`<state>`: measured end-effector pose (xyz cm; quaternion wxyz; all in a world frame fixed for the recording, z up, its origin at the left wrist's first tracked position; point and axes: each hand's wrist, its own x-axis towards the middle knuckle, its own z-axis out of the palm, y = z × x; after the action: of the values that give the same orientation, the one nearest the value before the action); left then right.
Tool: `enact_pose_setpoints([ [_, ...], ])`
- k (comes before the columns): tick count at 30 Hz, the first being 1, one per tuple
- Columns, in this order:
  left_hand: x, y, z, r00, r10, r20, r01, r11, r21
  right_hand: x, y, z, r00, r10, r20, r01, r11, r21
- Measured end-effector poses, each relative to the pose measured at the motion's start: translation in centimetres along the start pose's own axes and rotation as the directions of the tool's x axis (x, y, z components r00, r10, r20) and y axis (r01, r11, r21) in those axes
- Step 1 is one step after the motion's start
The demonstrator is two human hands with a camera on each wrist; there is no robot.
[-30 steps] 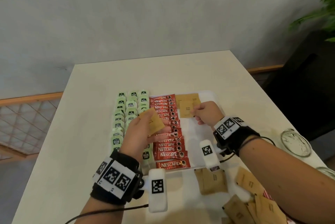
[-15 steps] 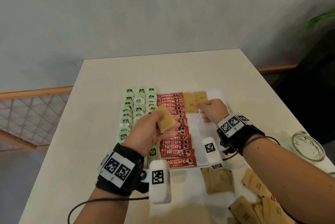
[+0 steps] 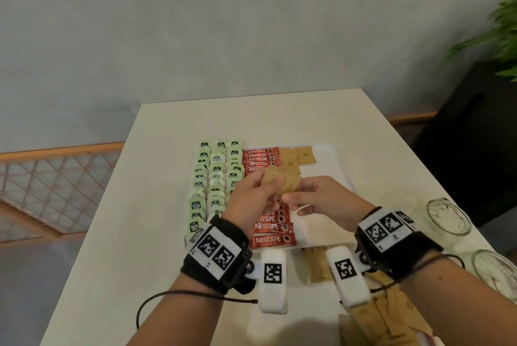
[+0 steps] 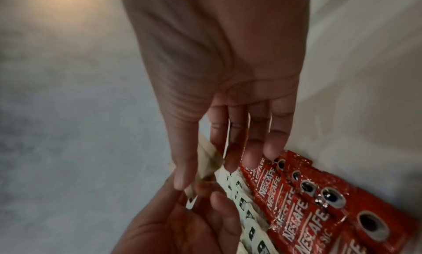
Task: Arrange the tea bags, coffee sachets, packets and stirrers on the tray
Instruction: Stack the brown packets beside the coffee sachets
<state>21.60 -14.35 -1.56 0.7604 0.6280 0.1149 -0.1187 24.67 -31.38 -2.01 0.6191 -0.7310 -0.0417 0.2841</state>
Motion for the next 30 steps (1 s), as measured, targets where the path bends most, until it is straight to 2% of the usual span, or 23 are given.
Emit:
enact_pose_setpoints([
  [5,-1.0,0.2,0.6,0.999,0.013,-0.047,-0.013,1.000,-0.002,-1.3,-1.2,-0.5,0.997,-0.040,-0.058,0.037,0.998,-0.054],
  [9,-1.3,0.4,0.9,0.994,0.058,-0.094,-0.051,0.996,0.074,-2.0,-1.8,-1.4,0.996,-0.059,-0.072,0.055,0.997,-0.052],
  [15,-1.0,-0.7,1.9,0.990,0.128,-0.051,-0.114,0.969,0.221,-1.5,-1.6,-2.7,0.988,-0.068,-0.139,0.066,0.998,-0.014],
  [18,0.0,-1.4,2.8,0.988,0.136,-0.072,-0.111,0.954,0.278,-1.0,-0.9,-3.5,0.984,-0.054,-0.170,0.056,0.998,0.010],
  [22,2.3,-1.7,3.4,0.981,0.177,-0.083,-0.131,0.912,0.390,-0.2,0.5,-4.8,0.986,-0.010,-0.163,0.003,0.999,-0.045],
  [24,3.6,-1.5,3.5,0.982,0.189,-0.015,-0.156,0.849,0.505,0.6,1.0,-5.6,0.985,-0.004,-0.170,-0.008,0.998,-0.069],
  [26,5.2,-1.1,3.3,0.980,0.196,0.041,-0.173,0.728,0.664,1.8,1.2,-6.6,0.977,-0.002,-0.212,-0.021,0.994,-0.104],
  [30,9.4,1.0,2.6,0.932,0.363,0.011,-0.129,0.303,0.944,5.5,2.0,-9.0,0.936,0.038,-0.350,-0.100,0.982,-0.162],
])
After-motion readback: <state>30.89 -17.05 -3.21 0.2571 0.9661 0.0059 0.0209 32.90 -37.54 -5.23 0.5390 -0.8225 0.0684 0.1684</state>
